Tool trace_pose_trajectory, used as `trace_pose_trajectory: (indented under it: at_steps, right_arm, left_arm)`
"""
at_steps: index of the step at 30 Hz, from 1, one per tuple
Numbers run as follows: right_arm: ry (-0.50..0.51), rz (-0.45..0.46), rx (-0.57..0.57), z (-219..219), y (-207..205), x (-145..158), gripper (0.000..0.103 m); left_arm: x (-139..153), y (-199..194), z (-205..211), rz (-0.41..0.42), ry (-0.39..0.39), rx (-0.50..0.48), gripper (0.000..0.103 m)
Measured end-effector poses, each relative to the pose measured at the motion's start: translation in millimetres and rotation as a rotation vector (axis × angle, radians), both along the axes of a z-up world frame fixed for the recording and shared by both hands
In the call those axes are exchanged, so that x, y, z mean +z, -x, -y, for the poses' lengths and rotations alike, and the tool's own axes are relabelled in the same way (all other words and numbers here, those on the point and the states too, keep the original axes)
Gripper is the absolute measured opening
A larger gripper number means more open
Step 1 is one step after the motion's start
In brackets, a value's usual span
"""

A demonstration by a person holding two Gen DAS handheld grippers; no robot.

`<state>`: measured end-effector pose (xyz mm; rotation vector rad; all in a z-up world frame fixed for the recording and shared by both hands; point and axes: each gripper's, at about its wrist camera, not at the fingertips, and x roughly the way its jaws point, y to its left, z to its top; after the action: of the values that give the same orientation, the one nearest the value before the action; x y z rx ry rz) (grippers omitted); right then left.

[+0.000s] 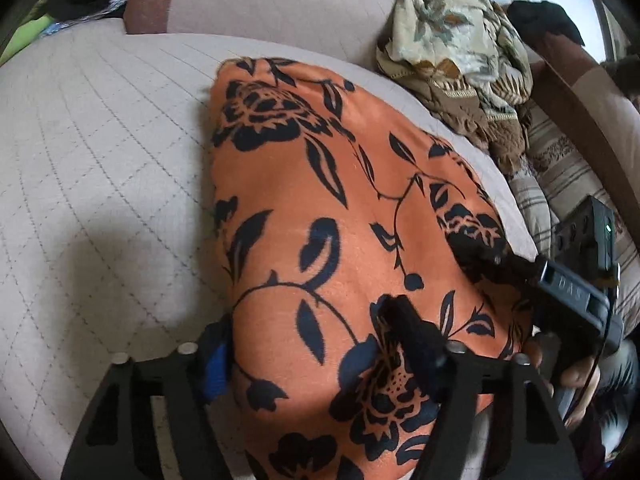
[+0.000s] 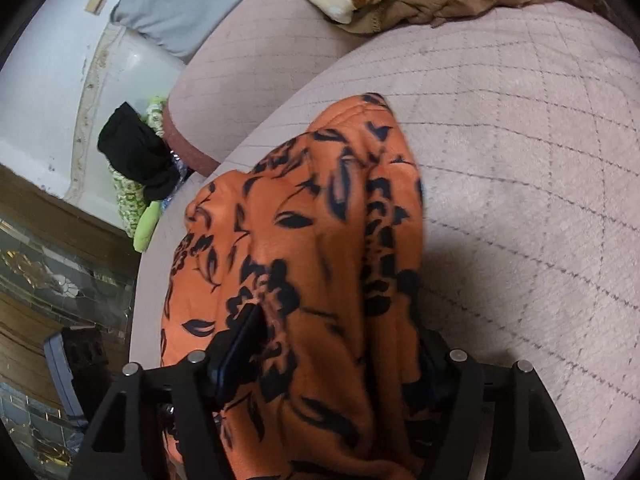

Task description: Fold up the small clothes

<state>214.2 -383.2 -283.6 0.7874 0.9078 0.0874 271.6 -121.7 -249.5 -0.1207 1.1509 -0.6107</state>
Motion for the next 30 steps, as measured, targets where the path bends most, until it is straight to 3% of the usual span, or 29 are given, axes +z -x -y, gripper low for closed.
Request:
trace_pose_trajectory:
  at_steps: [3, 6, 18, 30]
  right_arm:
    - [0.08, 0.026, 0.022, -13, 2, 11, 0.05]
    - [0.153, 0.066, 0.027, -23, 4, 26, 0.042]
    - [0.266, 0.193, 0.042, -46, 18, 65, 0.038]
    - [0.285, 0.258, 0.09, -92, 10, 87, 0.038]
  left_arm:
    - [7, 2, -4, 0.036, -0.004, 0.011, 0.052]
    - [19, 6, -1, 0.11, -0.042, -0.003, 0.048]
    - [54, 17, -22, 0.235, -0.082, 0.049, 0.046]
    - [67, 27, -56, 0.272, -0.104, 0.113, 0.046]
